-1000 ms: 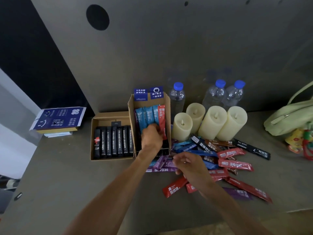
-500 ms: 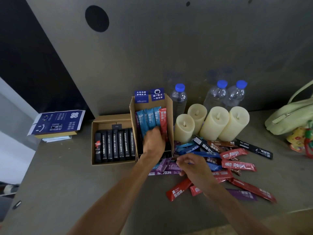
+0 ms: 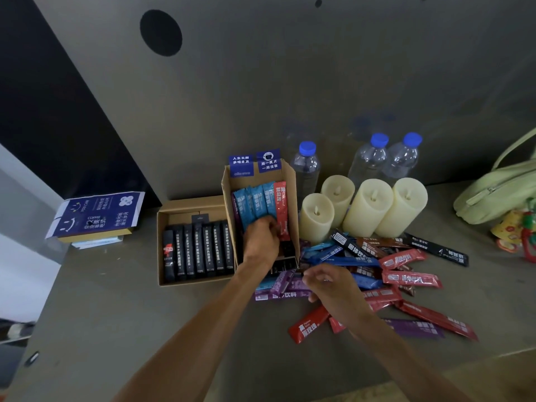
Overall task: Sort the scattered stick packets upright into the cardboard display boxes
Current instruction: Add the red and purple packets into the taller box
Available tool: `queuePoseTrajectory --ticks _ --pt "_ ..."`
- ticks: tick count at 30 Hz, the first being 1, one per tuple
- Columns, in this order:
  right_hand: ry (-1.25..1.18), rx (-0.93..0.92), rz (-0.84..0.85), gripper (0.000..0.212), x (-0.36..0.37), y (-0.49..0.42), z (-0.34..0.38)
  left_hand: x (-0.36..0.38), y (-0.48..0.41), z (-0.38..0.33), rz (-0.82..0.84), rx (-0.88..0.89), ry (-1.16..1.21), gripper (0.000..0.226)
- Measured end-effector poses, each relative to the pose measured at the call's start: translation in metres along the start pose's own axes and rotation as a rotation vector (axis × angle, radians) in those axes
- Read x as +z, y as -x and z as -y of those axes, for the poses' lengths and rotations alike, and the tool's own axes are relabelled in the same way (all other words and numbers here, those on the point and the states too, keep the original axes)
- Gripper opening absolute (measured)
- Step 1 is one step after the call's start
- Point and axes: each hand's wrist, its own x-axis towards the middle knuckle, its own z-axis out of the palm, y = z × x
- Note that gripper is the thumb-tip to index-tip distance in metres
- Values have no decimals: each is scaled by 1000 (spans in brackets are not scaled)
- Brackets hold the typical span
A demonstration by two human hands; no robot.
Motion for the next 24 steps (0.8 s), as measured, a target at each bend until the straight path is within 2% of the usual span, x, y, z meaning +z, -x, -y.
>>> queuePoseTrajectory --ticks 4,7,11,15,19,24 --pt "-4 -24 -23 10 2 -4 4 -1 -1 -6 -29 -6 -55 14" --pt "-1 -88 -68 10 6 -13 8 1 1 -5 -28 72 -71 15" --pt "53 -138 -74 17 11 -26 16 3 0 0 -6 215 -83 42" --pt "124 -174 -75 31 14 -33 18 7 0 2 57 208 -107 62" --pt "125 -177 -57 20 14 -36 16 12 -1 2 35 181 -165 56" --pt "116 -177 -58 13 14 -37 15 15 -4 -4 0 172 -373 53"
